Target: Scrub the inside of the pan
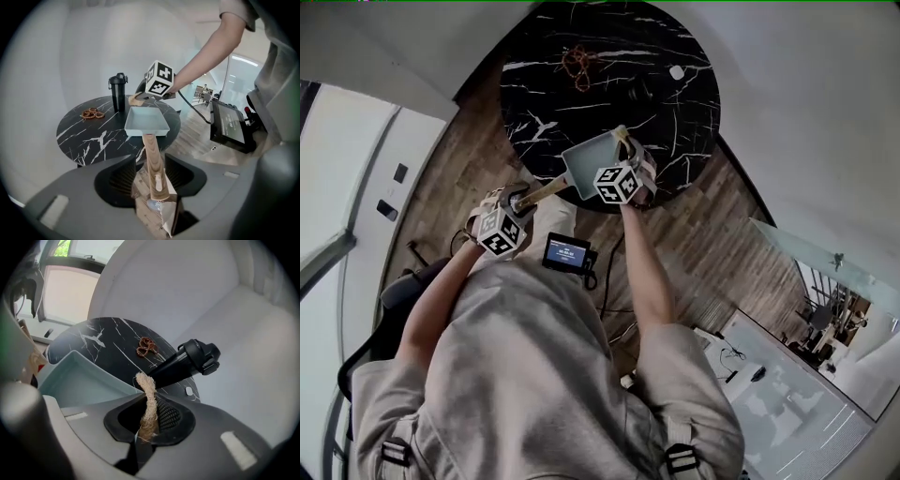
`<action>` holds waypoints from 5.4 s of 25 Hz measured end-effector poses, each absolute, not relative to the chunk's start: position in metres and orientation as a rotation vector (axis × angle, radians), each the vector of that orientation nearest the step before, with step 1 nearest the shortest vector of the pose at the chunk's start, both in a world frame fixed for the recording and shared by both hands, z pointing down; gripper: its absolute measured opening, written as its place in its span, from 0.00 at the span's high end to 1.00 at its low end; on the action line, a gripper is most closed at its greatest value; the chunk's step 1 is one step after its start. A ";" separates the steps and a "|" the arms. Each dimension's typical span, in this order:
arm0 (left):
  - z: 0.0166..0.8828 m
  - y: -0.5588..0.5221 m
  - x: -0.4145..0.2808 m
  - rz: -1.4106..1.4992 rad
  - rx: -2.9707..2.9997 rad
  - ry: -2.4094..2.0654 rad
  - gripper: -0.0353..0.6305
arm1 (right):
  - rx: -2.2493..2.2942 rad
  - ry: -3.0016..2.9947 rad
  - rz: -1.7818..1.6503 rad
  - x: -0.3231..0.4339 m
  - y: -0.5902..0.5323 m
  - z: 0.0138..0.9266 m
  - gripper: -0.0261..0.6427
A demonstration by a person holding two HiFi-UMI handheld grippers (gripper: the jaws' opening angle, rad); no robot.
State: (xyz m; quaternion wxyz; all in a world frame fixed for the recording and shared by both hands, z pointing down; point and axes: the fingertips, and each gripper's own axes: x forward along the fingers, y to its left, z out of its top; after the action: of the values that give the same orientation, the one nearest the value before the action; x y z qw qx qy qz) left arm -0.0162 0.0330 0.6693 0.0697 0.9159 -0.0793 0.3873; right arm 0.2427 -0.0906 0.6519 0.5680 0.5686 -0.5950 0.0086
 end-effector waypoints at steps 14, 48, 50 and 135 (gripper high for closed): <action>0.716 0.042 -0.011 1.398 2.751 -0.165 0.74 | 1.218 -1.479 0.163 0.223 -0.096 0.710 0.89; 0.717 0.036 -0.012 1.540 2.776 -0.289 0.75 | 1.174 -1.541 0.273 0.194 -0.090 0.737 0.89; 0.717 0.036 -0.012 1.547 2.774 -0.290 0.75 | 1.158 -1.546 0.277 0.189 -0.087 0.738 0.89; 0.725 0.031 -0.012 1.658 2.628 -0.259 0.77 | 1.174 -1.573 0.420 0.235 -0.094 0.713 0.89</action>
State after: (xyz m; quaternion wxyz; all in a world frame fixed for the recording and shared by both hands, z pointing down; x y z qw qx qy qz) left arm -0.0120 0.0312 0.7254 0.0118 0.8428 -0.0831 0.5317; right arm 0.2352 -0.0936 0.7127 0.5375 0.4932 -0.6609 0.1763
